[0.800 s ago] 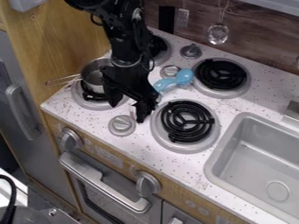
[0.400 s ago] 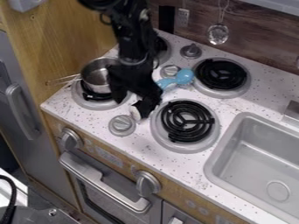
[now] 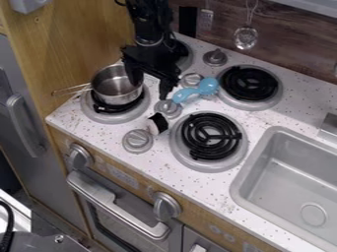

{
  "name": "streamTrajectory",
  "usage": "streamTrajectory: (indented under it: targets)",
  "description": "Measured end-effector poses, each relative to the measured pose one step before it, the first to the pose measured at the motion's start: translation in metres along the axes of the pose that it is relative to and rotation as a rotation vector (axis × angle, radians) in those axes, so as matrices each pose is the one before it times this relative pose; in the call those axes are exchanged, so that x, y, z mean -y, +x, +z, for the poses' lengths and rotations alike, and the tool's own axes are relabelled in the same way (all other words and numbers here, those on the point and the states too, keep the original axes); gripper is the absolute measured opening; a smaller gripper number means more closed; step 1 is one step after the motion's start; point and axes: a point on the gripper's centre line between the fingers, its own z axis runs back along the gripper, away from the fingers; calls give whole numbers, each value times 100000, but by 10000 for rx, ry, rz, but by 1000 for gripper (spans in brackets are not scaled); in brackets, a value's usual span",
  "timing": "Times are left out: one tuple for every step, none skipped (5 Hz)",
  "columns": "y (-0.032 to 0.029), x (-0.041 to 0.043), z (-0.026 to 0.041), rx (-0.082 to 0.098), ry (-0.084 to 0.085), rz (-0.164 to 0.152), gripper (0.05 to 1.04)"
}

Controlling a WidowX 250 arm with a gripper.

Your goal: Move the silver pot from the lower left burner to the lower right burner

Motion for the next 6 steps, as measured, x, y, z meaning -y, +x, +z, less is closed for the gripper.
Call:
streamTrajectory:
  targets:
    - [652, -1860, -1408, -211, 250, 464, 1000]
    - [498, -1142, -1751, -214, 157, 242, 1000]
    - [-33, -176, -2187, -516, -257, 264, 1000]
    - [276, 541, -1614, -339, -333, -113, 956]
    - [45, 245, -929, 69, -19, -80, 689]
    - [233, 78, 106, 13, 70, -45, 390]
